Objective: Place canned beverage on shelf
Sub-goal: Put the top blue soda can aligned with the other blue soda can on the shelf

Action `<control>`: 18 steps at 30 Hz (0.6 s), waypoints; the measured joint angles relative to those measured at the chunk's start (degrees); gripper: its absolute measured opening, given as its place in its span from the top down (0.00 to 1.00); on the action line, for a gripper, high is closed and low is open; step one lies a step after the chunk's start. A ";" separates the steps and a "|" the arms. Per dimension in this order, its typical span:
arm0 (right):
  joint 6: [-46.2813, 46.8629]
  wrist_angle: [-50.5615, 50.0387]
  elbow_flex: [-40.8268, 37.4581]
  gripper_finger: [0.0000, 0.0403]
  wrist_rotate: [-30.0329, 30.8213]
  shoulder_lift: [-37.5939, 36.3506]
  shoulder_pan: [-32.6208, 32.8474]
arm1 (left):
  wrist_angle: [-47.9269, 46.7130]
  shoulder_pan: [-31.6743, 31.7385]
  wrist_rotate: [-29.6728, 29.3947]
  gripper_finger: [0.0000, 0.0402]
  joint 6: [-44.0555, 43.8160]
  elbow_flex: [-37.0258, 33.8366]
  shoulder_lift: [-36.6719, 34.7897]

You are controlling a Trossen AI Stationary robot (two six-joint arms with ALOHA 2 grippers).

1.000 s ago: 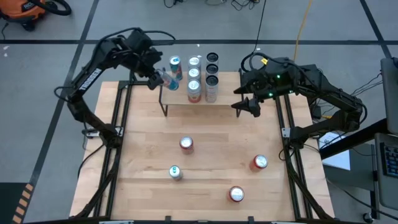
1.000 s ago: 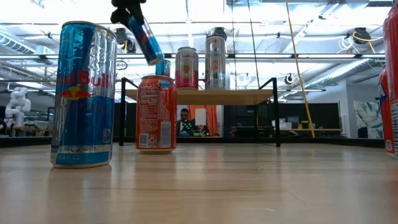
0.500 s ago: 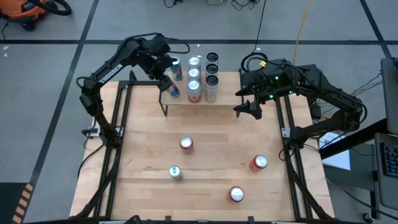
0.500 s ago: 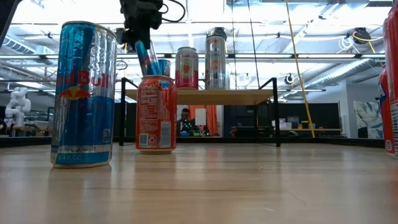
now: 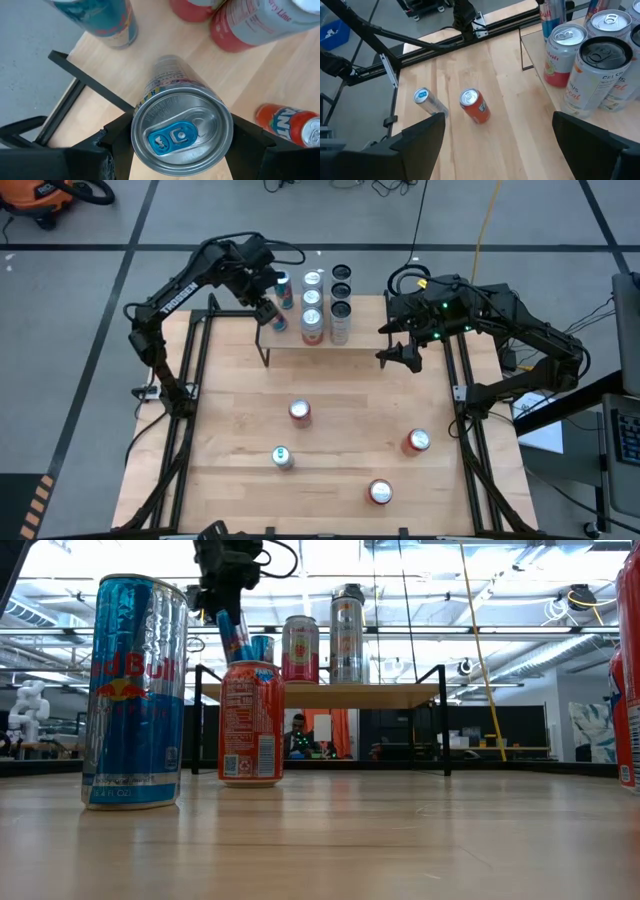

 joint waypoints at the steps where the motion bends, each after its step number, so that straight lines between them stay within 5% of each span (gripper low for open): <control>1: -0.07 0.00 0.00 0.14 0.00 0.00 0.00 | 0.25 0.00 -0.06 0.41 0.01 0.00 0.00; 18: 0.35 -0.02 0.00 0.14 0.07 0.00 0.00 | 0.41 0.00 -2.89 0.41 0.35 -0.02 0.00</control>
